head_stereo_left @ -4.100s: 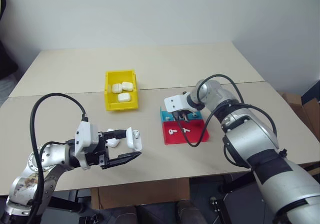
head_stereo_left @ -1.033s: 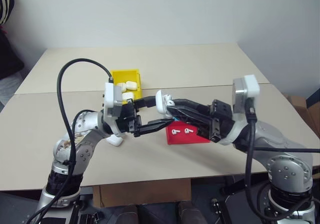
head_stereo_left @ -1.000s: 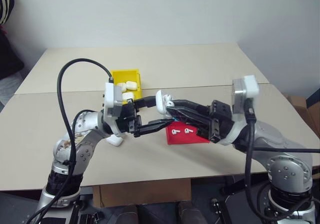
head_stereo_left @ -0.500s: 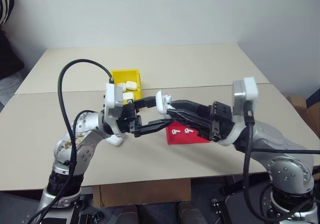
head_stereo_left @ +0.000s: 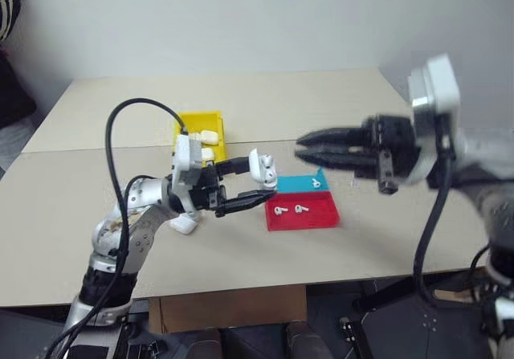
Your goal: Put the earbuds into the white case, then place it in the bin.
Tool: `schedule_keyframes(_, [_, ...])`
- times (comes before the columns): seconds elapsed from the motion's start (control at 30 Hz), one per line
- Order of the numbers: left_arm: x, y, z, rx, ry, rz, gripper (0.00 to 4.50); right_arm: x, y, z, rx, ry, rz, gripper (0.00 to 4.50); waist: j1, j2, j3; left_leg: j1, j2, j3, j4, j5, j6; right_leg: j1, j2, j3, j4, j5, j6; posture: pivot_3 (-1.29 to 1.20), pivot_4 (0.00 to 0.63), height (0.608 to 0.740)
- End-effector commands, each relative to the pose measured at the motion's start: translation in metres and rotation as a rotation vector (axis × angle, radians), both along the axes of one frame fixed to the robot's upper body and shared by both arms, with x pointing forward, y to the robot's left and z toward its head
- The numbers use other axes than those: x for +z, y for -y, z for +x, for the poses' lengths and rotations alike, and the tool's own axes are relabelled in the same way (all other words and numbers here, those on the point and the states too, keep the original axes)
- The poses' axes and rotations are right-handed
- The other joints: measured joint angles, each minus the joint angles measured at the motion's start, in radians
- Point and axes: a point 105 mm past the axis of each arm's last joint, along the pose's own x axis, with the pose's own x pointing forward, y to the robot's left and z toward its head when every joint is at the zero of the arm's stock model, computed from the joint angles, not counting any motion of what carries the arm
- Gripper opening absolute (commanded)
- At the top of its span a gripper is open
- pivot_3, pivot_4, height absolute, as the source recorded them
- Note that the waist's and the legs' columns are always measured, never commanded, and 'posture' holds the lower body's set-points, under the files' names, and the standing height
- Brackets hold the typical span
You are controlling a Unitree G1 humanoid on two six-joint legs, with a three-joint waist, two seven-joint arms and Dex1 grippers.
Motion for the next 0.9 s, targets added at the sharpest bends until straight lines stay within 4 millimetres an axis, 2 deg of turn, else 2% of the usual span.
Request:
schedule_keyframes(0.03, [0.006, 0.004, 0.005, -0.006, 0.061, 0.012, 2.77, 0.010, -0.017, 0.018, 0.012, -0.007, -0.155, 0.04, -0.005, 0.001, 0.000, 0.000, 0.000, 0.001, 0.000, 0.000, 0.000, -0.001, 0.000, 0.001, 0.000, 0.000, 0.000, 0.00, 0.150, 0.740])
schedule_keyframes(0.27, [0.007, 0.005, 0.006, -0.004, 0.078, 0.001, 2.77, 0.019, -0.058, 0.023, 0.054, 0.069, -0.305, 0.04, 0.002, 0.001, 0.000, -0.006, -0.001, 0.001, -0.001, -0.001, 0.001, -0.004, -0.002, 0.000, -0.002, 0.003, -0.005, 0.00, 0.150, 0.740])
schedule_keyframes(0.4, [0.007, 0.005, 0.005, -0.001, 0.081, -0.003, 2.77, 0.013, -0.069, 0.025, 0.056, 0.113, -0.364, 0.04, 0.009, 0.001, 0.000, -0.007, -0.001, 0.000, -0.001, -0.001, 0.001, -0.005, -0.002, -0.001, -0.002, 0.003, -0.005, 0.00, 0.150, 0.740])
schedule_keyframes(0.57, [0.008, 0.004, 0.004, 0.003, 0.083, -0.010, 2.77, 0.003, -0.071, 0.023, 0.078, 0.129, -0.408, 0.04, 0.019, 0.001, 0.000, -0.007, -0.001, 0.000, 0.000, -0.001, 0.001, -0.005, -0.002, -0.001, 0.000, 0.003, -0.006, 0.00, 0.150, 0.740])
schedule_keyframes(0.9, [0.012, 0.002, -0.001, 0.000, 0.093, -0.027, 2.77, -0.008, -0.061, 0.025, 0.075, 0.156, -0.468, 0.04, 0.021, 0.001, 0.000, -0.005, -0.001, 0.000, 0.000, -0.001, 0.001, -0.005, -0.002, -0.001, 0.002, 0.003, -0.006, 0.00, 0.150, 0.740])
